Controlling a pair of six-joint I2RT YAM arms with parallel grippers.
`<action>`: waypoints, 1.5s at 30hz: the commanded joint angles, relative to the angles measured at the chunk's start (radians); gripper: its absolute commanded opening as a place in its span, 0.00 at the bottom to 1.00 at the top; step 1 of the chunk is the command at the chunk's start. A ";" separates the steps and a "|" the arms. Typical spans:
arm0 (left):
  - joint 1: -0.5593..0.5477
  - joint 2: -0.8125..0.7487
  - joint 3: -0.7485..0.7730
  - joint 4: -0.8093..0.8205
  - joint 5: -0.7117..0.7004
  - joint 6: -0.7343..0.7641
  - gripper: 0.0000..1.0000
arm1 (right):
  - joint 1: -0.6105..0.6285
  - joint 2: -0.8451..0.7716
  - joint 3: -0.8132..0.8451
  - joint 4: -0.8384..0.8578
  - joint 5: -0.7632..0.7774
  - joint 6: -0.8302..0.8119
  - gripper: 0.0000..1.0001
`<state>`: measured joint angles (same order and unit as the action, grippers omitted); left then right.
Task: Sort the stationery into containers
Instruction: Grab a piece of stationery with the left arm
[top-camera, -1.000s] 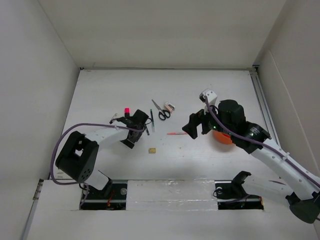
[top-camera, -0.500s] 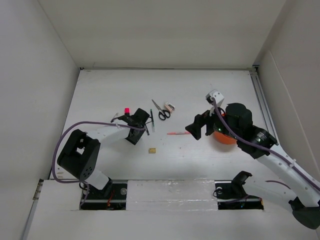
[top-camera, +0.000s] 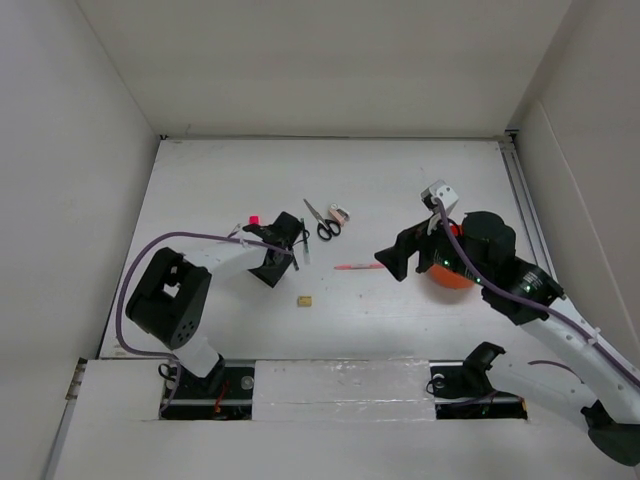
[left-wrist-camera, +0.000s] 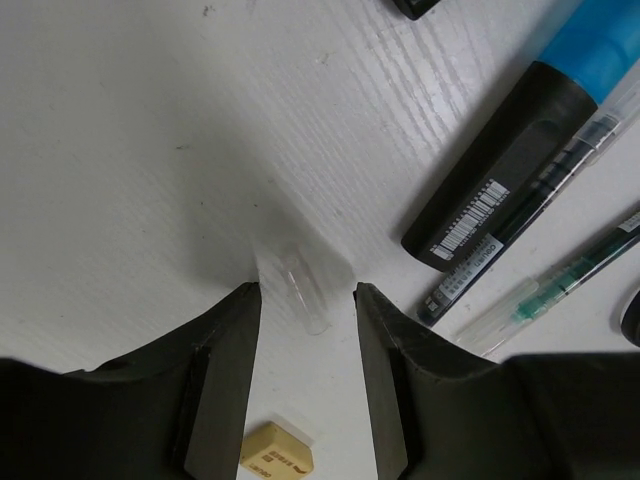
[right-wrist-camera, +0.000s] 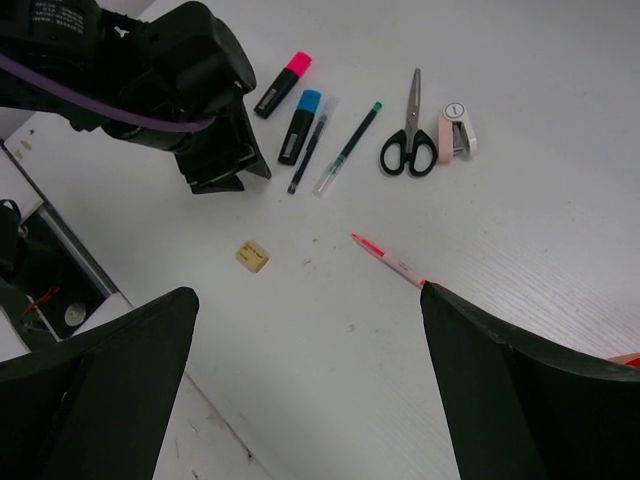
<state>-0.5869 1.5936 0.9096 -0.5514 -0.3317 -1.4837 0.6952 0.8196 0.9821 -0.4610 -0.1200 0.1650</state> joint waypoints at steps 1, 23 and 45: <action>0.007 0.037 0.046 -0.061 0.003 -0.013 0.38 | 0.009 -0.017 -0.003 0.068 0.013 0.011 0.99; 0.007 0.080 0.005 -0.101 0.034 -0.012 0.21 | 0.009 -0.059 0.015 0.039 0.022 0.021 0.99; -0.002 -0.294 -0.002 -0.130 -0.142 0.196 0.00 | 0.009 0.214 0.006 0.019 0.007 -0.011 0.99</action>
<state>-0.5877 1.4555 0.8616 -0.6147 -0.3542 -1.3750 0.6952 0.9894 0.9813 -0.4629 -0.0761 0.1940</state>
